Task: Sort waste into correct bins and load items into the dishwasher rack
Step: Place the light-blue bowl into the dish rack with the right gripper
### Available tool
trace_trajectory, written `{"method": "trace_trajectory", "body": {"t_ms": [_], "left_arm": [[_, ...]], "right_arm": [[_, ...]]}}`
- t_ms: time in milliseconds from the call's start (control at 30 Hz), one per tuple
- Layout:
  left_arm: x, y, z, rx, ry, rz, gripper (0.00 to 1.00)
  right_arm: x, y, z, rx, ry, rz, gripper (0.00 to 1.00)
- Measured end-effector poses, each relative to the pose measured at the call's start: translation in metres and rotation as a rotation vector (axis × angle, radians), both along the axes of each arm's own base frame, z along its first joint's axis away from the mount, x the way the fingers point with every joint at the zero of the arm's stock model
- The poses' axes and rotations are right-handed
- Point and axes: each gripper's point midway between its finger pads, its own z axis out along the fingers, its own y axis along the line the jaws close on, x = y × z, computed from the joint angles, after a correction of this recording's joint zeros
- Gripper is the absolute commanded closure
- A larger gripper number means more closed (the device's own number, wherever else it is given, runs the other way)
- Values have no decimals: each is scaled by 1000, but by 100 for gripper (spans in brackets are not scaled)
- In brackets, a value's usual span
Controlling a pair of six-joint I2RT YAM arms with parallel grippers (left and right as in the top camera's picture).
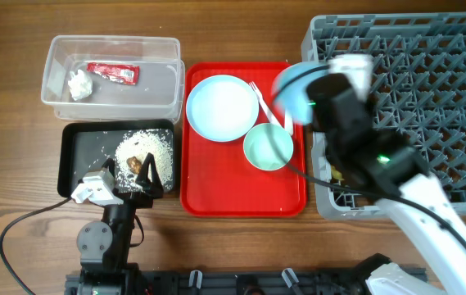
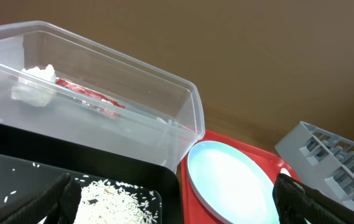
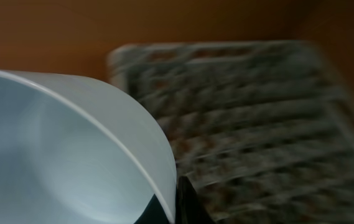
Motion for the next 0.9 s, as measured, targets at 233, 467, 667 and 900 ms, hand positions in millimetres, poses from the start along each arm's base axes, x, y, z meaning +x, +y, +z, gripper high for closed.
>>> {"method": "trace_trajectory", "body": {"t_ms": [233, 467, 667, 900], "left_arm": [[0, 0, 0, 0, 0, 0, 0], [0, 0, 0, 0, 0, 0, 0], [0, 0, 0, 0, 0, 0, 0], [0, 0, 0, 0, 0, 0, 0]], "right_arm": [[-3, -109, 17, -201, -63, -434, 96], [22, -160, -43, -368, 165, -563, 96], [43, -166, -75, -515, 297, -536, 96], [37, -199, -103, -643, 492, -563, 96]]}}
